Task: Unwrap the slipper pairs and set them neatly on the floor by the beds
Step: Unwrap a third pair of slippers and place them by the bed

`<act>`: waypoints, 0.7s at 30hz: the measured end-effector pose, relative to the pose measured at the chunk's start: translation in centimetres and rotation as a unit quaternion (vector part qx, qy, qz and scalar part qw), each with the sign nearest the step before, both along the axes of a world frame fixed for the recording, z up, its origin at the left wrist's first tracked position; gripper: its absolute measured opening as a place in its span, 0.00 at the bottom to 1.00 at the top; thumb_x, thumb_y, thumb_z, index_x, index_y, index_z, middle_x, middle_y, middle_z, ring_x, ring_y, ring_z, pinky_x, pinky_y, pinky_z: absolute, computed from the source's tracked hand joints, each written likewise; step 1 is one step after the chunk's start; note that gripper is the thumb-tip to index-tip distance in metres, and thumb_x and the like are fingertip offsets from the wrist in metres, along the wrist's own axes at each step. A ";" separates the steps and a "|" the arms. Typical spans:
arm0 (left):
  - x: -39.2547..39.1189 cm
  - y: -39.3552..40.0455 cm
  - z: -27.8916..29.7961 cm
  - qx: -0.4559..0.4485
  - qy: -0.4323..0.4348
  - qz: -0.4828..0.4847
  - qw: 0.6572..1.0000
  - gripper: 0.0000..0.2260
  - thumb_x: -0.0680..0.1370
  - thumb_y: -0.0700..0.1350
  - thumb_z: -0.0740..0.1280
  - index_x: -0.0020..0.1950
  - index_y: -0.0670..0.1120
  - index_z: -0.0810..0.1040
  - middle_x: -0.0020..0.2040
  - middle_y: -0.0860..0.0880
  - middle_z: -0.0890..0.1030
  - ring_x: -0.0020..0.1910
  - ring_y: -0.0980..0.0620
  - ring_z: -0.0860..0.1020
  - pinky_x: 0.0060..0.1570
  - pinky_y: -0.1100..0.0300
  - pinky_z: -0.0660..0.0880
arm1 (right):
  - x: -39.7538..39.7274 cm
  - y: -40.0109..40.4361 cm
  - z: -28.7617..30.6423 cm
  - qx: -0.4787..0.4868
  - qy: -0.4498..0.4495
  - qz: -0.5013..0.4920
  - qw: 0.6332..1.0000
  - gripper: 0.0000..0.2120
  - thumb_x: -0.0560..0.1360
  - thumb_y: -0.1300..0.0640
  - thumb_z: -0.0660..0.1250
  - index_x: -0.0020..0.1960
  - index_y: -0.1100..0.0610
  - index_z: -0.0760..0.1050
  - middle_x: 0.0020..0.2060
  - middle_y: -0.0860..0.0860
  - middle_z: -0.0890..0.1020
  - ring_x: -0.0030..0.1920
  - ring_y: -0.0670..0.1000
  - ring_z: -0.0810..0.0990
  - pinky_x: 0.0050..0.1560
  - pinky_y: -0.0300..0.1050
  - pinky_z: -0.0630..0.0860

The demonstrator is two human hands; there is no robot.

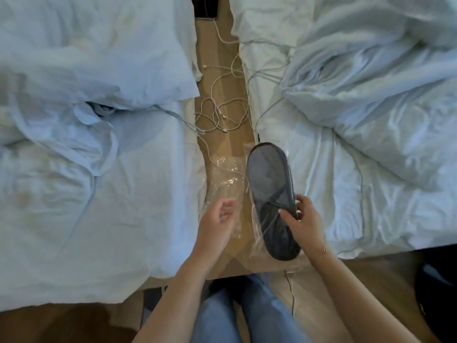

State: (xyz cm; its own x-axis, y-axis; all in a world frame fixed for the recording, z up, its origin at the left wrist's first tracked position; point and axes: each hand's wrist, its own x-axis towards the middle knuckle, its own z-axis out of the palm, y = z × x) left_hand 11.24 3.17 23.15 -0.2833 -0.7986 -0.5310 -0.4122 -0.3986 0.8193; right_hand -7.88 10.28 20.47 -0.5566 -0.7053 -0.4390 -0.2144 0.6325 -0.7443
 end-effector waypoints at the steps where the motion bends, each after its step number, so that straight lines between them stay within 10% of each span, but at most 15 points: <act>1: -0.1 0.1 1.9 -0.014 0.011 -0.002 1.000 0.12 0.79 0.42 0.63 0.61 0.53 0.75 0.55 0.61 0.77 0.54 0.65 0.75 0.48 0.72 0.74 | -0.2 0.6 2.0 -0.011 -0.012 0.005 1.000 0.22 0.74 0.57 0.70 0.65 0.54 0.69 0.49 0.48 0.81 0.46 0.50 0.81 0.45 0.46 0.79; 7: -1.0 -0.2 13.1 -0.176 0.046 0.021 0.983 0.11 0.79 0.44 0.64 0.60 0.56 0.75 0.55 0.65 0.75 0.54 0.68 0.74 0.45 0.78 0.71 | -0.7 3.7 13.8 -0.057 -0.012 0.092 0.994 0.18 0.72 0.57 0.72 0.51 0.37 0.71 0.44 0.48 0.84 0.46 0.49 0.83 0.48 0.46 0.80; 13: -1.2 -2.2 19.7 -0.324 0.016 -0.017 0.946 0.10 0.79 0.45 0.64 0.60 0.54 0.75 0.58 0.58 0.76 0.58 0.61 0.73 0.58 0.69 0.70 | -1.2 4.9 20.3 -0.121 -0.080 0.123 0.982 0.18 0.73 0.61 0.70 0.55 0.41 0.76 0.47 0.48 0.85 0.50 0.46 0.83 0.53 0.43 0.79; 21: 0.0 -1.9 24.5 -0.277 0.064 -0.023 0.958 0.09 0.80 0.48 0.62 0.59 0.55 0.74 0.52 0.62 0.76 0.51 0.65 0.75 0.45 0.80 0.70 | -2.7 5.1 24.4 -0.162 -0.131 0.169 0.963 0.18 0.74 0.68 0.68 0.57 0.48 0.79 0.49 0.48 0.86 0.52 0.48 0.83 0.51 0.38 0.78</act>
